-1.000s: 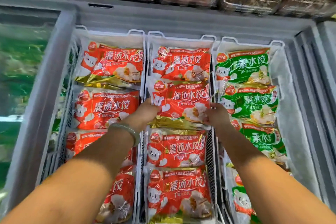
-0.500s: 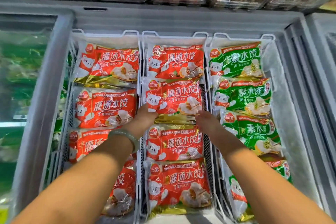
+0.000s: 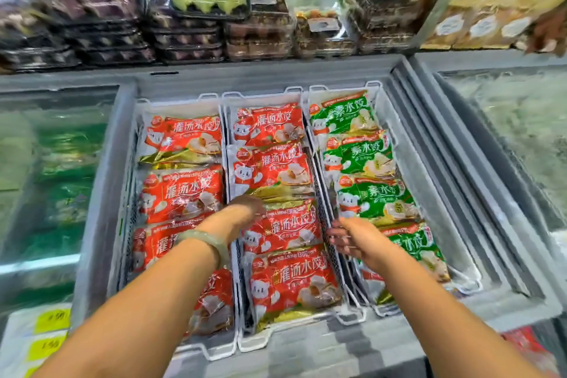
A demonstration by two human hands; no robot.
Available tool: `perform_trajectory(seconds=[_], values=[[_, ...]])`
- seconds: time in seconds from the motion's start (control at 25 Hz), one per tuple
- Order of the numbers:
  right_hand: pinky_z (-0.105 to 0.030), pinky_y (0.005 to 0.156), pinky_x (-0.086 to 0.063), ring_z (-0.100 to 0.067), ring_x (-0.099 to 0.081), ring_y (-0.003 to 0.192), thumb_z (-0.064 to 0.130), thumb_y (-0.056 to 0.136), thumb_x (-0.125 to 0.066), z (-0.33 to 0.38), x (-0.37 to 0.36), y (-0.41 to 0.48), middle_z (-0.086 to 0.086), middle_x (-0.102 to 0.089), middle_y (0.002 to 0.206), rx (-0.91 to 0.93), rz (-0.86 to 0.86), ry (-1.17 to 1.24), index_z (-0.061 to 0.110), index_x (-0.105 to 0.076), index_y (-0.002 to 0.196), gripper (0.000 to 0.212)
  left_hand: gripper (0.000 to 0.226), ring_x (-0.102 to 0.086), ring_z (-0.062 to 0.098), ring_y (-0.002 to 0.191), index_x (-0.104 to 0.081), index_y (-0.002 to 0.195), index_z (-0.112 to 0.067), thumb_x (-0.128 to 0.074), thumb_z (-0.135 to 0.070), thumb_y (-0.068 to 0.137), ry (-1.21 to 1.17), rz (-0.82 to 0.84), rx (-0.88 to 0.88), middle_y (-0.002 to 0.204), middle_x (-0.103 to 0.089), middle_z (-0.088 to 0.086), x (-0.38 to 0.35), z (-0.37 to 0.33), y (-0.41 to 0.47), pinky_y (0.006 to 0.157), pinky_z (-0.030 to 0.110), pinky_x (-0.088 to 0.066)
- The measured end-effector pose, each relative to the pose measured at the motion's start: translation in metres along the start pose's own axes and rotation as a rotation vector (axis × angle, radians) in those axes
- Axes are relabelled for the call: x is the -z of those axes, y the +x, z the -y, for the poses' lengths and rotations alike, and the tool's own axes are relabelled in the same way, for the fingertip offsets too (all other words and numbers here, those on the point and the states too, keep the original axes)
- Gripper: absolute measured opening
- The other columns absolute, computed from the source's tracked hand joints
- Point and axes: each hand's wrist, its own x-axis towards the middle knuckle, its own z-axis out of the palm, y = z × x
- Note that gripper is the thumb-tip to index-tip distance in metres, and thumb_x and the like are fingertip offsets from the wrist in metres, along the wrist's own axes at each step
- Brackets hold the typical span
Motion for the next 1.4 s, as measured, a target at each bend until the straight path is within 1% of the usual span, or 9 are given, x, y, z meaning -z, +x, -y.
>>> perform_trajectory(seconds=[0.12,0.28,0.36,0.52,0.68,0.84,1.12,1.24,1.4], values=[[-0.022,0.054,-0.045,-0.008,-0.058,0.049,0.023,0.098,-0.043,-0.030,0.029,-0.031,-0.002,-0.062,0.082,0.007,-0.037,0.092,0.012,-0.053,0.107,0.018,0.014,-0.053,0.012,0.063,-0.053,0.091,-0.011,-0.041,-0.010,0.099,-0.052,0.052,-0.017,0.079,-0.061,0.003,-0.026,-0.003,-0.028,0.055,0.018,-0.040],[-0.027,0.069,-0.049,-0.017,-0.066,0.080,0.024,0.099,-0.041,-0.067,0.071,-0.069,-0.005,-0.066,0.096,0.018,-0.124,0.178,0.014,-0.054,0.102,0.017,0.014,-0.052,0.010,0.060,-0.054,0.107,-0.010,-0.044,-0.013,0.098,-0.011,0.133,-0.069,0.081,-0.064,0.003,-0.063,-0.010,-0.055,0.049,0.018,-0.039],[-0.023,0.062,-0.049,-0.014,-0.062,0.073,0.026,0.099,-0.042,-0.088,0.094,-0.090,-0.002,-0.065,0.091,0.021,-0.180,0.230,0.015,-0.055,0.100,0.018,0.015,-0.053,0.010,0.062,-0.055,0.108,-0.010,-0.046,-0.015,0.097,0.020,0.173,-0.099,0.084,-0.063,0.003,-0.088,-0.011,-0.070,0.044,0.016,-0.041],[-0.022,0.058,-0.045,-0.012,-0.058,0.069,0.028,0.097,-0.046,-0.137,0.140,-0.123,0.001,-0.063,0.084,0.037,-0.275,0.294,0.018,-0.057,0.100,0.015,0.013,-0.051,0.009,0.059,-0.055,0.091,-0.012,-0.045,-0.017,0.097,0.059,0.250,-0.112,0.074,-0.056,0.000,-0.144,-0.005,-0.089,0.051,0.018,-0.036],[-0.025,0.064,-0.043,-0.015,-0.058,0.071,0.027,0.096,-0.047,-0.196,0.193,-0.159,-0.001,-0.063,0.083,0.031,-0.332,0.376,0.019,-0.056,0.090,0.014,0.010,-0.053,0.009,0.056,-0.054,0.100,-0.012,-0.048,-0.018,0.096,0.114,0.305,-0.131,0.071,-0.059,0.001,-0.223,0.009,-0.109,0.048,0.017,-0.040],[-0.026,0.065,-0.044,-0.015,-0.057,0.071,0.026,0.097,-0.044,-0.268,0.250,-0.192,-0.002,-0.063,0.085,0.001,-0.383,0.445,0.017,-0.055,0.097,0.014,0.011,-0.052,0.010,0.060,-0.055,0.089,-0.014,-0.048,-0.017,0.096,0.213,0.390,-0.106,0.073,-0.059,0.000,-0.313,0.034,-0.150,0.051,0.018,-0.041],[-0.029,0.073,-0.051,-0.021,-0.063,0.082,0.023,0.094,-0.050,-0.380,0.351,-0.246,-0.007,-0.065,0.096,-0.029,-0.439,0.498,0.013,-0.059,0.106,0.018,0.023,-0.057,0.011,0.075,-0.051,0.119,-0.014,-0.042,-0.021,0.099,0.364,0.444,-0.100,0.095,-0.064,0.002,-0.454,0.078,-0.205,0.067,0.020,-0.044],[-0.026,0.064,-0.051,-0.017,-0.062,0.078,0.025,0.097,-0.048,-0.409,0.375,-0.264,-0.004,-0.063,0.092,-0.071,-0.476,0.529,0.012,-0.057,0.109,0.020,0.034,-0.057,0.012,0.079,-0.050,0.130,-0.010,-0.041,-0.022,0.099,0.427,0.472,-0.069,0.113,-0.063,0.006,-0.492,0.093,-0.217,0.068,0.019,-0.045],[-0.024,0.062,-0.051,-0.014,-0.061,0.074,0.031,0.095,-0.050,-0.443,0.401,-0.270,0.000,-0.064,0.089,-0.131,-0.506,0.604,0.014,-0.058,0.119,0.031,0.034,-0.055,0.011,0.071,-0.052,0.127,-0.008,-0.044,-0.022,0.097,0.506,0.466,-0.046,0.099,-0.065,0.002,-0.547,0.100,-0.222,0.068,0.022,-0.045]])
